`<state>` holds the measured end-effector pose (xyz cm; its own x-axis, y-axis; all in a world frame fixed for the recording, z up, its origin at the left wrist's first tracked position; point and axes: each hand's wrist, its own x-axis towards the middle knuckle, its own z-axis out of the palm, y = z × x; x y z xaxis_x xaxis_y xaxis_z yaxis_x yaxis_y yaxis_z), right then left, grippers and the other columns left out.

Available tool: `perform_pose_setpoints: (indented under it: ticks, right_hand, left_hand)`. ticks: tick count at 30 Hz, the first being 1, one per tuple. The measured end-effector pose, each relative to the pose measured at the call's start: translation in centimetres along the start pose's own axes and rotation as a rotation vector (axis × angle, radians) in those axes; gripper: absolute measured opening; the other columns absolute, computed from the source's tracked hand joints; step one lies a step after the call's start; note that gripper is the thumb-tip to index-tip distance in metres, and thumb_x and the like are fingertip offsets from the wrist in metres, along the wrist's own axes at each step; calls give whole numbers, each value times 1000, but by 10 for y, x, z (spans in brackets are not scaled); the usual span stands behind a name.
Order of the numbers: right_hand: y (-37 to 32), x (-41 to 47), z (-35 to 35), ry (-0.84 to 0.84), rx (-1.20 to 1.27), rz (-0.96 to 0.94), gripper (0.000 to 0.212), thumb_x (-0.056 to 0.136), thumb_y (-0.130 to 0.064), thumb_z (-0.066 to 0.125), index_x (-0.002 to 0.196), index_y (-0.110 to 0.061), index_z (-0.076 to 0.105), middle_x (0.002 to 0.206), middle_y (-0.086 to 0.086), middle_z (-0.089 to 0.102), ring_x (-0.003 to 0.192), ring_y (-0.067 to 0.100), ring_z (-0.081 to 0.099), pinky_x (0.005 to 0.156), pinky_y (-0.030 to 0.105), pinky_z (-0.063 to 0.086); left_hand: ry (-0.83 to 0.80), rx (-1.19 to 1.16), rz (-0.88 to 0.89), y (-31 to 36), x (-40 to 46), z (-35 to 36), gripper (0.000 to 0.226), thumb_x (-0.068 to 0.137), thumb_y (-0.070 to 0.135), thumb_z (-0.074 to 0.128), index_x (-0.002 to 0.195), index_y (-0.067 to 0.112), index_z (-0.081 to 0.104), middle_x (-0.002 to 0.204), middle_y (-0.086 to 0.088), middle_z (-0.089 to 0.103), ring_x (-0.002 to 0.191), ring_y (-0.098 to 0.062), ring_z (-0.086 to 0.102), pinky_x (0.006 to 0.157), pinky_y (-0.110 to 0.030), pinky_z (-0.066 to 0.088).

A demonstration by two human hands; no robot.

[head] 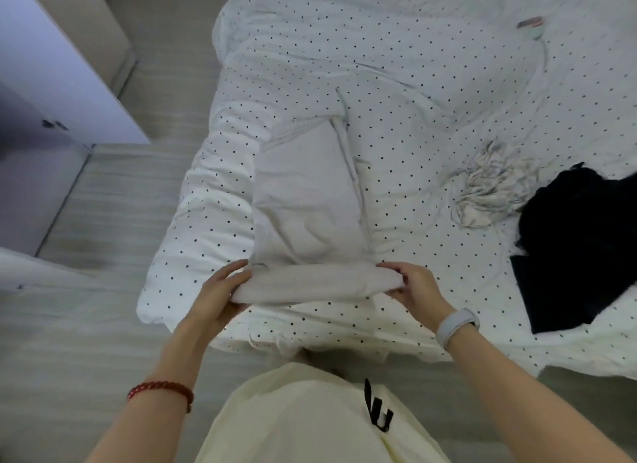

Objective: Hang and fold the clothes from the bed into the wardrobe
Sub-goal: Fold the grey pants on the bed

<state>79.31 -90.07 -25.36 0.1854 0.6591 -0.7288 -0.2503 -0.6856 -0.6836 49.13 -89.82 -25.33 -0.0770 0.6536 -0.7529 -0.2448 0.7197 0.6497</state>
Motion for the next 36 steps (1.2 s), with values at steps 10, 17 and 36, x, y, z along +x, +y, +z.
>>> perform_pose_setpoints:
  ticks: [10,17,36]
  right_hand:
    - [-105,47,73,48,-337,-489,13,90,-7,56,77,-7,56,63,6,56,61,17,51,60,23,42]
    - [-175,133,140,303,-458,-549,35,88,-16,58,59,-13,38,60,7,43,63,20,44,61,28,35]
    - [-127,225,176,203,-1600,-1136,52,87,-31,36,138,-27,35,147,7,35,136,29,27,105,62,17]
  left_hand:
    - [-109,-369,126,115,47,19,49,85,-7,38,48,6,68,67,-9,67,66,-18,66,65,-25,58]
    - [127,26,224,175,150,36,31,91,9,52,61,12,43,59,-3,40,56,-14,35,59,-26,32]
    - [210,1202,955,109,233,100,52,94,37,28,145,28,25,152,-6,24,140,-32,20,106,-61,20]
